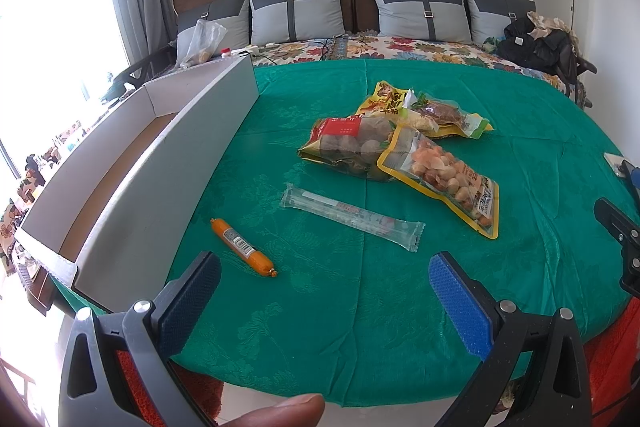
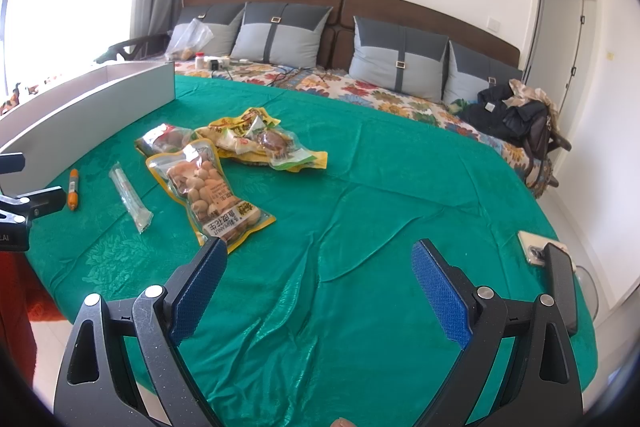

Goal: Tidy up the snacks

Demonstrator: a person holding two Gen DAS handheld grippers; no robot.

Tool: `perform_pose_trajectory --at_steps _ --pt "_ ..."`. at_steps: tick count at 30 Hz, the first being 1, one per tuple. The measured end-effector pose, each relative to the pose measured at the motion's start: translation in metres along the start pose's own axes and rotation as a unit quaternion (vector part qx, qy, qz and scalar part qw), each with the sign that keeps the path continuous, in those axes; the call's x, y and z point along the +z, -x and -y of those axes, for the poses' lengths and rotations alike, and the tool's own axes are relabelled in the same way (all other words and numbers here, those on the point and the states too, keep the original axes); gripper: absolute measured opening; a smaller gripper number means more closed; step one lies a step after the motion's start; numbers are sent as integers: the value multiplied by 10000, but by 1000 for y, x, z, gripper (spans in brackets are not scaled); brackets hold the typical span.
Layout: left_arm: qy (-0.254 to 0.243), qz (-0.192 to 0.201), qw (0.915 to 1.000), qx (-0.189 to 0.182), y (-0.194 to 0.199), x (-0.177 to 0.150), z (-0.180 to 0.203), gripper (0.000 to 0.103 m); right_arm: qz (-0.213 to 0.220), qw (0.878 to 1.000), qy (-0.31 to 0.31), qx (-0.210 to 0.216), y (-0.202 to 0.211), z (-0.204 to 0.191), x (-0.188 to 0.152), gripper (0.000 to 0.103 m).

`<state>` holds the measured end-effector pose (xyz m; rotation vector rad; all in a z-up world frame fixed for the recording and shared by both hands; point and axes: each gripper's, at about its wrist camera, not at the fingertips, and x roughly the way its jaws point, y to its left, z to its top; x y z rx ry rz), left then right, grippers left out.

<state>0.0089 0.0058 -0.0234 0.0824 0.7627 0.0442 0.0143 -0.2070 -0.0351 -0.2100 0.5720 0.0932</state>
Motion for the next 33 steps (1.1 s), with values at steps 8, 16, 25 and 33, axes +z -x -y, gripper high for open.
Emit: perform_pose_trajectory --at_steps 8,16,25,33 --pt "32 0 10000 17 0 1 -2 103 2 10000 -6 1 0 0 0 95" --pt "5 -41 10000 77 -1 4 -9 103 -12 10000 -9 -3 0 1 1 95" --pt "1330 -592 9888 -322 -20 3 -87 103 -194 9993 -305 64 -9 12 -2 95" --pt "1328 -1256 9832 11 -70 -1 -80 103 -266 9995 -14 146 -12 -2 -6 95"
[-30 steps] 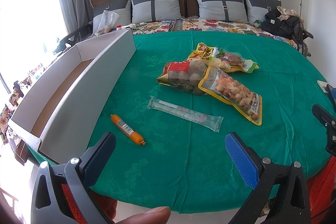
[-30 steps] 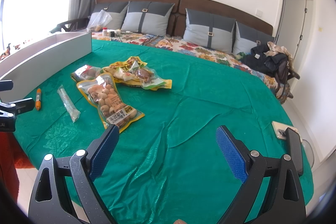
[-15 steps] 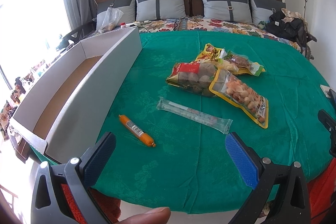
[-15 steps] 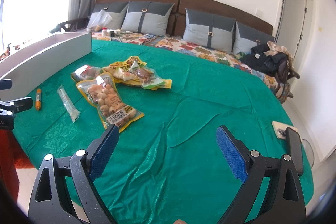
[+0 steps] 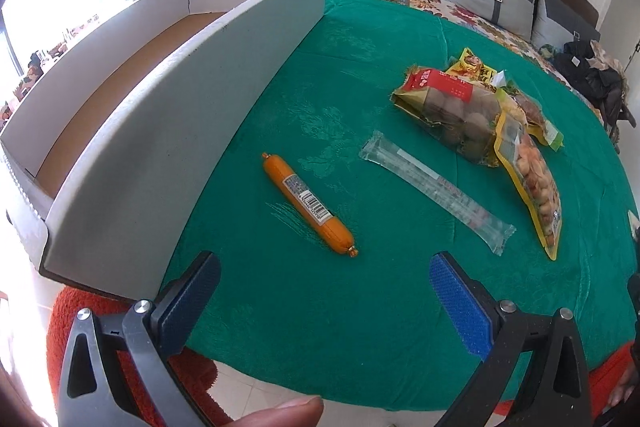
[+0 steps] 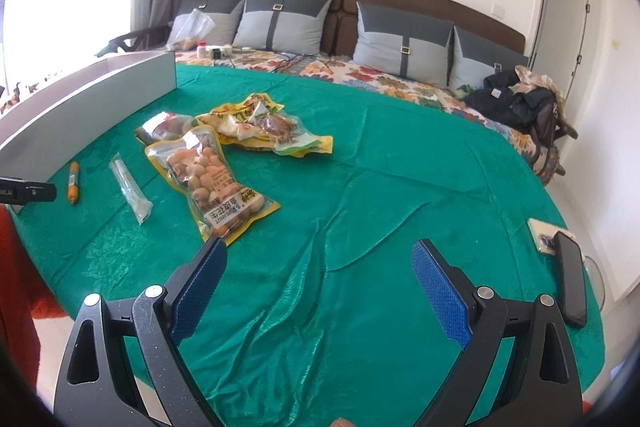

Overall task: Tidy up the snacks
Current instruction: 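Grasp the orange sausage with the left tool while the right tool grasps the clear tube snack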

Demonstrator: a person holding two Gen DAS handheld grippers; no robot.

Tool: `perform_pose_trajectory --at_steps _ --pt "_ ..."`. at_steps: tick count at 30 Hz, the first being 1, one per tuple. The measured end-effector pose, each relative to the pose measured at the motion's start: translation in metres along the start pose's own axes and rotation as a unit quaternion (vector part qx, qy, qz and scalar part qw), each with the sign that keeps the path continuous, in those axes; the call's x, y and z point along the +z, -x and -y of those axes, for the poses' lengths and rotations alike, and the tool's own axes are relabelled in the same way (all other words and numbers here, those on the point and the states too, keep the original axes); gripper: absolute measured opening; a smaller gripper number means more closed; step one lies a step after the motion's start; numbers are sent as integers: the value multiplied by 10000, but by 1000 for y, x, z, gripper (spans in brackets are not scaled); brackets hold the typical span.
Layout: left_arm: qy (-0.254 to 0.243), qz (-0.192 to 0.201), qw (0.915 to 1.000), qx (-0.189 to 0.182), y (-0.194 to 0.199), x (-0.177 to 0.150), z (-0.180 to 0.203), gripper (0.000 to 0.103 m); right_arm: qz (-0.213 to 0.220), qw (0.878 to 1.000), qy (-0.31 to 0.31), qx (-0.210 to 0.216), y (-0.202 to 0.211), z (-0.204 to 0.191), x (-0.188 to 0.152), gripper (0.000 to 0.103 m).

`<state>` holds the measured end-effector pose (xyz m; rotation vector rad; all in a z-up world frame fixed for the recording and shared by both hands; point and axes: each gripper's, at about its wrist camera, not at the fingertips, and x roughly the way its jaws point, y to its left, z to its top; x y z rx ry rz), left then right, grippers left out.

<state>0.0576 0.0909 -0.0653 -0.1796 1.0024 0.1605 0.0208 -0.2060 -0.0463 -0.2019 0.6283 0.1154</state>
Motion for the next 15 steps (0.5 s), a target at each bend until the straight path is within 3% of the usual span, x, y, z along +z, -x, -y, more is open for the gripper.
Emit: perform_pose_trajectory --at_steps 6,12,15 --pt "46 -281 9991 321 -36 21 2 103 -84 10000 28 19 -3 0 -2 95" --pt "327 -684 9962 430 -65 20 -9 103 -76 10000 -43 25 -3 3 -2 95" --pt "282 -650 9963 493 -66 18 -13 103 -103 9999 -126 57 -3 6 -1 95"
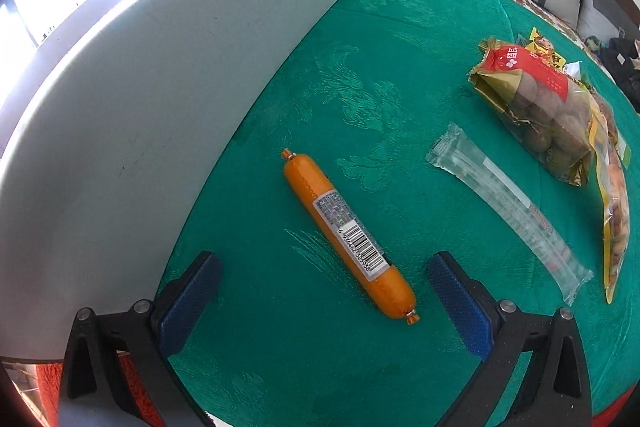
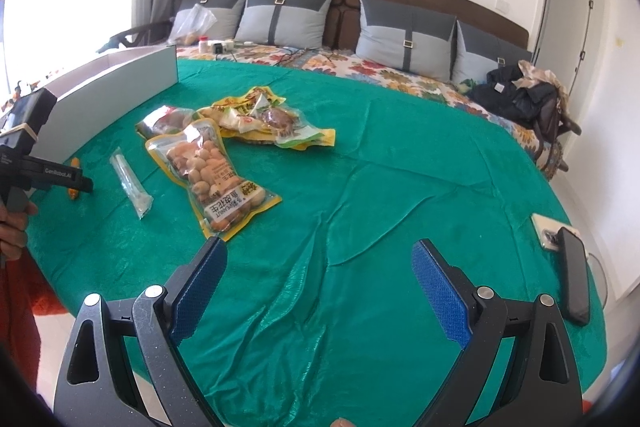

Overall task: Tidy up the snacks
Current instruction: 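Grasp the orange sausage with the left tool while the right tool grasps the clear tube snack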

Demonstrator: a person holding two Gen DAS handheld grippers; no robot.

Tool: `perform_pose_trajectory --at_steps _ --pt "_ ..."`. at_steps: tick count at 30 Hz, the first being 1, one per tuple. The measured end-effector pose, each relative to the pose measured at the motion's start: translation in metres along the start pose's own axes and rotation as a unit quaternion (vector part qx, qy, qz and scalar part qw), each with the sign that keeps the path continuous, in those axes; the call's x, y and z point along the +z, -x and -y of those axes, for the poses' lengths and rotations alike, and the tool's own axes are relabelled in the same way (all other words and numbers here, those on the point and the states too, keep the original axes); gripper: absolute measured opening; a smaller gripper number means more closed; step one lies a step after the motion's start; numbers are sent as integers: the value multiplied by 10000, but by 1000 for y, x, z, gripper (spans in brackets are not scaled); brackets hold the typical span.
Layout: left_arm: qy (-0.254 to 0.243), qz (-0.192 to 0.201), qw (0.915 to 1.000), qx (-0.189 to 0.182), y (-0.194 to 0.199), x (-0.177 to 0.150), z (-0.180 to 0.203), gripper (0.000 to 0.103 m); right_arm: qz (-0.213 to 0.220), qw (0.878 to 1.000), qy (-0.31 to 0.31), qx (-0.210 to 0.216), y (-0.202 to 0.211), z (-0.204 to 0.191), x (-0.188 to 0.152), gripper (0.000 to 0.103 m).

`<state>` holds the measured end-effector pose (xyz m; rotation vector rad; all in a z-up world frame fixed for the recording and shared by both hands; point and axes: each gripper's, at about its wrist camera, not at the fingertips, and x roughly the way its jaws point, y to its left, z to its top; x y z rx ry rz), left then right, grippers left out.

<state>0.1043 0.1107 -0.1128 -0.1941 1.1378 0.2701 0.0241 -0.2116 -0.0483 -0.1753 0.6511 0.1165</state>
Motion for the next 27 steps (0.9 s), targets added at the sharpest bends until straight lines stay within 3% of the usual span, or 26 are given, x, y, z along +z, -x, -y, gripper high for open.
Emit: perform_pose_trajectory --at_steps 12,17,19,22,23,24,27 --pt "123 51 9999 67 -1 1 -3 103 82 9999 -98 74 4 3 3 95" --pt "9 -270 9996 -17 1 3 -4 102 66 9998 -175 74 4 7 3 95" --pt "-96 -141 9998 -59 5 1 -3 93 79 9998 -169 64 4 7 3 95" --pt "-379 99 9991 -189 14 -1 0 55 90 9998 -175 48 4 7 4 95" --pt "-474 112 9985 -236 16 -1 1 30 88 9998 -179 45 4 8 4 95" --pt "-541 87 9982 -230 18 -1 0 19 86 9998 -180 43 4 8 4 95" --pt "-578 -59 9957 -720 22 -5 -7 15 92 9998 -180 44 4 8 4 95"
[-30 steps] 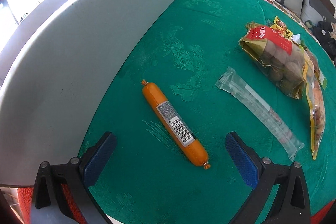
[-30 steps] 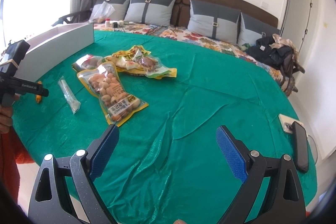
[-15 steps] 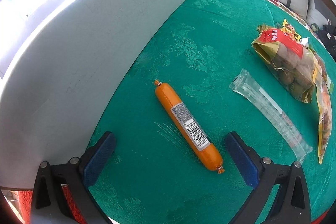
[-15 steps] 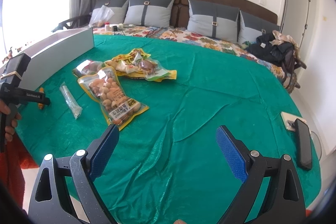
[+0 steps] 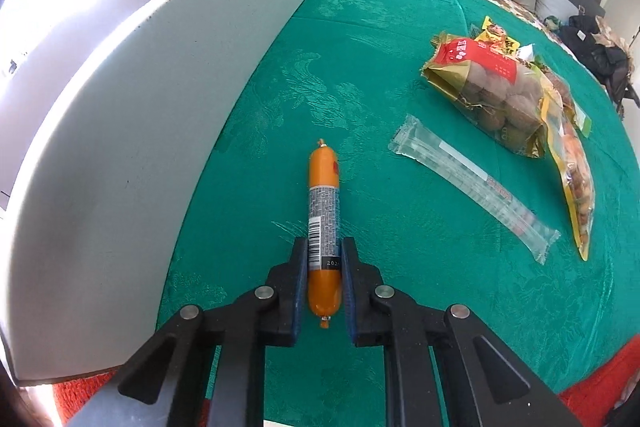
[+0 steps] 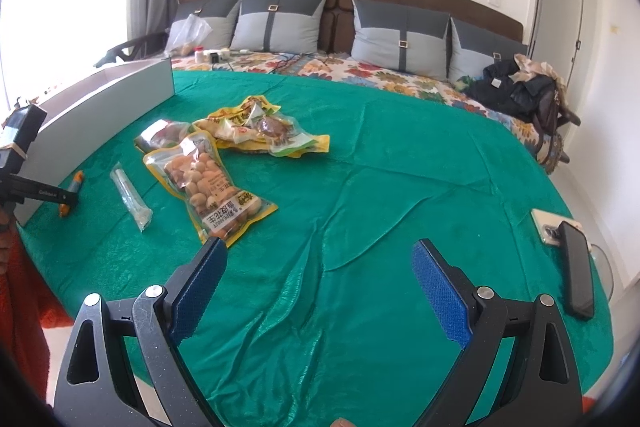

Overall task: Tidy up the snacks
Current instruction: 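Grasp the orange sausage with the left tool while the right tool grasps the clear tube snack, then carry both snacks into the white cardboard box and open both tools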

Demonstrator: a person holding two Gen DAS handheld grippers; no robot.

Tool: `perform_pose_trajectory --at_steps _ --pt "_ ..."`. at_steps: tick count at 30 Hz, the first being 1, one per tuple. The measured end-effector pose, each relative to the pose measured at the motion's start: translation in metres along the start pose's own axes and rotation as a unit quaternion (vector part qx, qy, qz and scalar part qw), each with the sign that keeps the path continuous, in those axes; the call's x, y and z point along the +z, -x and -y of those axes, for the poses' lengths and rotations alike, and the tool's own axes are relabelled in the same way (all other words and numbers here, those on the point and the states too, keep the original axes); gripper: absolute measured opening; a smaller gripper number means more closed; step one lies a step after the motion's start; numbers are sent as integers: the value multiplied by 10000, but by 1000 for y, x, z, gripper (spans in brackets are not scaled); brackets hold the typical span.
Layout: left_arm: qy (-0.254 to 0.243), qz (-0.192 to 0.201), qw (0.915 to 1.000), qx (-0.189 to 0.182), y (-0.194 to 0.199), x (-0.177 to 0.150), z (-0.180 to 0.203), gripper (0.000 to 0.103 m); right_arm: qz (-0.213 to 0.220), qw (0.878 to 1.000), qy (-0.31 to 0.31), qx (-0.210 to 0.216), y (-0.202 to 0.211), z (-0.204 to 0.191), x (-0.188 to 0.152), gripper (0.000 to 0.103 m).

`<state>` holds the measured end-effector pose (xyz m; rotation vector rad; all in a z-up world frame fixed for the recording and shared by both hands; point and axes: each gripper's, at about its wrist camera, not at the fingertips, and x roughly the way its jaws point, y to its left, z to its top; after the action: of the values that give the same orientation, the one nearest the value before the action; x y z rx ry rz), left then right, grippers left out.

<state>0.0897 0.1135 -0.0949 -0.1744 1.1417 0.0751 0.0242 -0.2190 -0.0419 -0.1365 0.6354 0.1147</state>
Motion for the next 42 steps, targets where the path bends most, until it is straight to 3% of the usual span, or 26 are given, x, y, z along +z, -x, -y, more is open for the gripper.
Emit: perform_pose_trajectory --at_steps 3,8,11,14,17,21,24,25,26,27,28,31,34,37,42 --pt "-308 -78 9989 -343 7 -12 3 15 -12 10000 -2 11 0 0 0 95" --pt "-636 -40 9972 -402 11 -25 12 15 -179 9995 35 238 -7 -3 -2 95" --pt "-524 -7 9973 -523 11 -25 11 15 -483 9925 -100 1121 -15 -14 4 95" --pt "-466 31 9970 -611 12 -27 10 15 -1037 9656 48 2386 -32 -59 23 95" --pt "-388 49 9965 -736 14 -29 5 15 -1347 9461 731 2854 -53 -126 47 92" --pt "-283 151 9955 -888 20 -31 -4 15 -1642 9311 1718 2766 -94 -202 74 92" --pt "-241 224 9945 -998 26 -33 -11 15 -2075 9224 2148 2449 -130 -229 79 90" --pt "-240 242 9940 -1038 27 -34 -12 15 -2213 9192 2262 2345 -137 -233 79 81" --pt "-250 257 9936 -1076 29 -35 -13 15 -2327 9170 2348 2231 -144 -237 78 62" --pt "-265 268 9931 -1107 30 -35 -14 15 -2429 9156 2394 2128 -148 -236 76 50" --pt "-273 275 9928 -1138 30 -34 -15 15 -2499 9155 2402 2041 -151 -235 75 39" --pt "-249 286 9915 -1248 31 -33 -16 15 -2656 9144 2364 1934 -152 -230 71 44" --pt "-270 316 9905 -1313 33 -33 -13 15 -2717 9147 2394 1793 -150 -227 66 20" --pt "-310 386 9894 -1367 38 -34 -11 15 -2778 9191 2090 1855 -143 -216 65 19" --pt "-317 532 9869 -1490 54 -32 -5 15 -2626 9268 1323 2336 -120 -196 80 19"
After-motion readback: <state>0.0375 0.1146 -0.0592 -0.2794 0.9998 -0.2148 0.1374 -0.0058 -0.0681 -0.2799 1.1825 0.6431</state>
